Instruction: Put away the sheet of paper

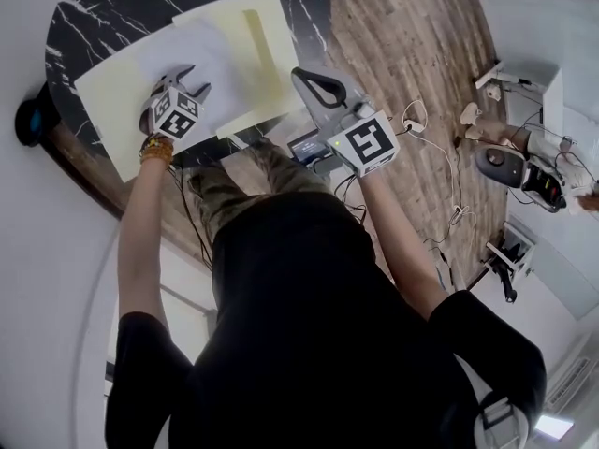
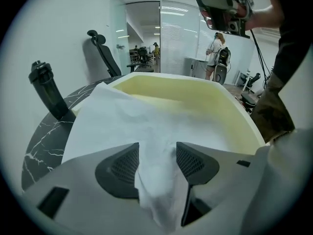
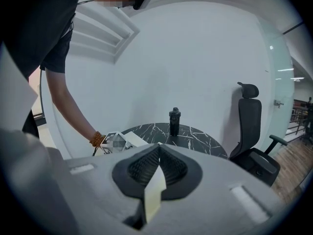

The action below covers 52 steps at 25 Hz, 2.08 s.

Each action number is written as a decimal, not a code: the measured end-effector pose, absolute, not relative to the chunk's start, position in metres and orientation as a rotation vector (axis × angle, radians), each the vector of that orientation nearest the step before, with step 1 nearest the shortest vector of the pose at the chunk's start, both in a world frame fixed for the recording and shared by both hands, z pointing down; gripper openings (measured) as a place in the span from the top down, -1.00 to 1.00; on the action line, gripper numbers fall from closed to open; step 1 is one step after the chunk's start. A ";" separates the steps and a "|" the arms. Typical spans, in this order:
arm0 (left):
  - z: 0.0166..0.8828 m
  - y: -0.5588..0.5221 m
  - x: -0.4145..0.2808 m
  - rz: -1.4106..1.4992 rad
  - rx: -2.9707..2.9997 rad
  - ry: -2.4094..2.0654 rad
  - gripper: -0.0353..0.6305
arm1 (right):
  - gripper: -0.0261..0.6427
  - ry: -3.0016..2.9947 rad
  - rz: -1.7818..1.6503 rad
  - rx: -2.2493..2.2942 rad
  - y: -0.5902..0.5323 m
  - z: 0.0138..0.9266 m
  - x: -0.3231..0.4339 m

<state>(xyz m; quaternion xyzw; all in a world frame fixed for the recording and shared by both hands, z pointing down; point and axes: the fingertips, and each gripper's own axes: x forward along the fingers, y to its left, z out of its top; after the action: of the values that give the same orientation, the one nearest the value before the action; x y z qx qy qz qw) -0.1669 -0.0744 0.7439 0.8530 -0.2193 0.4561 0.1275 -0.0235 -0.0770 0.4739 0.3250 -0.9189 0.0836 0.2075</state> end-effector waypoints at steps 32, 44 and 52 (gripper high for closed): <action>0.750 -0.094 -0.075 1.321 2.441 -0.543 0.14 | 0.93 -2.562 0.248 1.001 -0.053 0.477 0.008; 0.752 -0.080 -0.057 1.420 2.502 -0.410 0.42 | 0.93 -2.565 0.251 1.029 -0.049 0.475 0.018; 0.755 -0.069 -0.058 1.534 2.490 -0.366 0.63 | 0.93 -2.568 0.246 1.035 -0.046 0.474 0.024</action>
<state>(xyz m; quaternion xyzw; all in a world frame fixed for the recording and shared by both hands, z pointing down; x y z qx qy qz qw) -0.0582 -0.0694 0.7549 0.8408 -0.1237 0.5181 0.0966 0.0238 -0.0458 0.4737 0.3663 -0.9087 0.0871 0.1801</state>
